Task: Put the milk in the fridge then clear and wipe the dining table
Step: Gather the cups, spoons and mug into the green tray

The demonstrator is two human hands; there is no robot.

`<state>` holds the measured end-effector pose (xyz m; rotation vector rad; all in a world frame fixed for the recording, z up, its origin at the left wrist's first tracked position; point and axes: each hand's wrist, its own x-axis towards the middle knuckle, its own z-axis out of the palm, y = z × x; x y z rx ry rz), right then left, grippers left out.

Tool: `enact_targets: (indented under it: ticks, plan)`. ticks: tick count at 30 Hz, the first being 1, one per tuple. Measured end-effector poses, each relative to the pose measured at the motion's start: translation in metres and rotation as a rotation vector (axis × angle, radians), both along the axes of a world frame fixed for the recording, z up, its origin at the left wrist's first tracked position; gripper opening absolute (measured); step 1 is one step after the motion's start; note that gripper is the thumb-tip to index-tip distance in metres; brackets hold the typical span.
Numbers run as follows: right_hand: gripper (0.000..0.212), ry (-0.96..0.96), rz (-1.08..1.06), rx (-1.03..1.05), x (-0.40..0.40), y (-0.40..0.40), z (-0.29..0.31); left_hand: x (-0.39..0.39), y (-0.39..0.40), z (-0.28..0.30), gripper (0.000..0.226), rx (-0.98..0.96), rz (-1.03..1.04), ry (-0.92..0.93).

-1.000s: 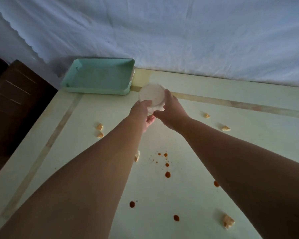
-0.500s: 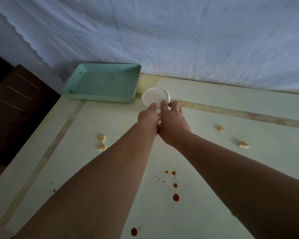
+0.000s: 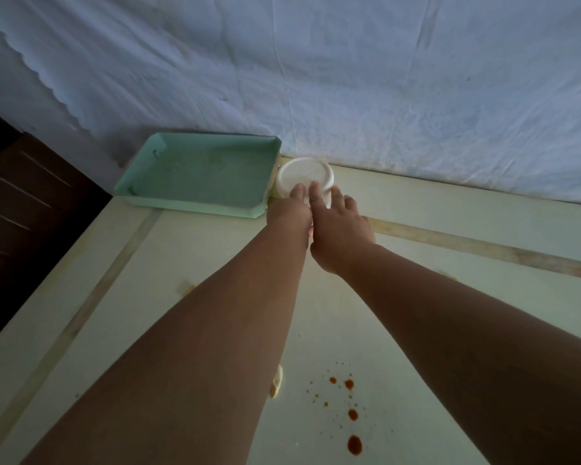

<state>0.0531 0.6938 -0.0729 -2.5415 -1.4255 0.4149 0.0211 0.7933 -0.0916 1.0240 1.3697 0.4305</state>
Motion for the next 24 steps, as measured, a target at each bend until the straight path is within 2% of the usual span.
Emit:
enact_targets:
  ticks: [2,5,12,18,21,24]
  plan:
    - [0.096,-0.004,-0.004,-0.004,0.005,0.009,0.0,0.006,0.008,0.005,0.04,-0.07,0.04,-0.016]
    - [0.098,-0.013,-0.003,-0.008,0.014,0.02,-0.001,0.014,0.021,0.01,0.045,-0.123,-0.009,-0.033]
    - [0.101,-0.105,0.031,-0.047,0.036,0.041,-0.002,0.025,0.042,0.013,0.039,-0.105,-0.042,-0.072]
    - [0.106,-0.166,0.047,-0.119,0.036,0.044,0.001,0.026,0.045,0.012,0.051,-0.064,-0.055,0.0]
    - [0.11,-0.219,0.057,-0.204,0.037,0.045,0.012,0.024,0.039,0.022,0.048,-0.128,-0.114,-0.076]
    - [0.107,-0.2,0.041,-0.178,0.036,0.042,0.023,0.017,0.024,0.04,0.052,-0.157,-0.135,-0.128]
